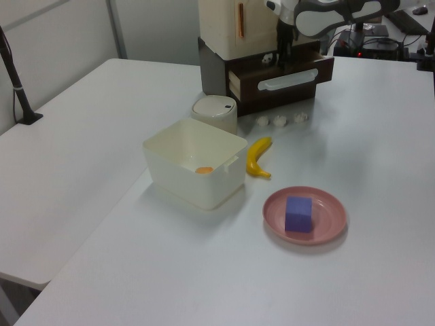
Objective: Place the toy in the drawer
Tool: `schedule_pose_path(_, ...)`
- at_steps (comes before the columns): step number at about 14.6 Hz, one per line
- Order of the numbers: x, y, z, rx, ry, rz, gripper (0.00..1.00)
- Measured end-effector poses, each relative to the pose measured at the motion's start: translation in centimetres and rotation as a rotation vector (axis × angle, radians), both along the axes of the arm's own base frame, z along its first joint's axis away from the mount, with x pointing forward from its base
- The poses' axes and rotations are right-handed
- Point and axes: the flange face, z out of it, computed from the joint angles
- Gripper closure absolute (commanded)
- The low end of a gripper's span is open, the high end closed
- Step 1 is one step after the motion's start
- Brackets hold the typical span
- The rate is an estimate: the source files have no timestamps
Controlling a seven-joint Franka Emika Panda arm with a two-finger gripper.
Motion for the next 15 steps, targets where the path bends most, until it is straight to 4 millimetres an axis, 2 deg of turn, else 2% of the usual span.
schedule_pose_path(5,0.0,0.7,-0.4,0.034,-0.001,-0.018,0.00)
schedule_pose_path(8,-0.2,1.0,2.4,0.069,-0.083,-0.101,0.00)
schedule_pose_path(11,-2.0,1.2,6.2,0.144,-0.103,-0.236,0.00)
schedule_pose_path(13,-3.4,3.0,8.1,0.204,-0.058,-0.299,0.00)
schedule_pose_path(15,-4.7,6.3,9.1,0.264,0.013,-0.362,0.00)
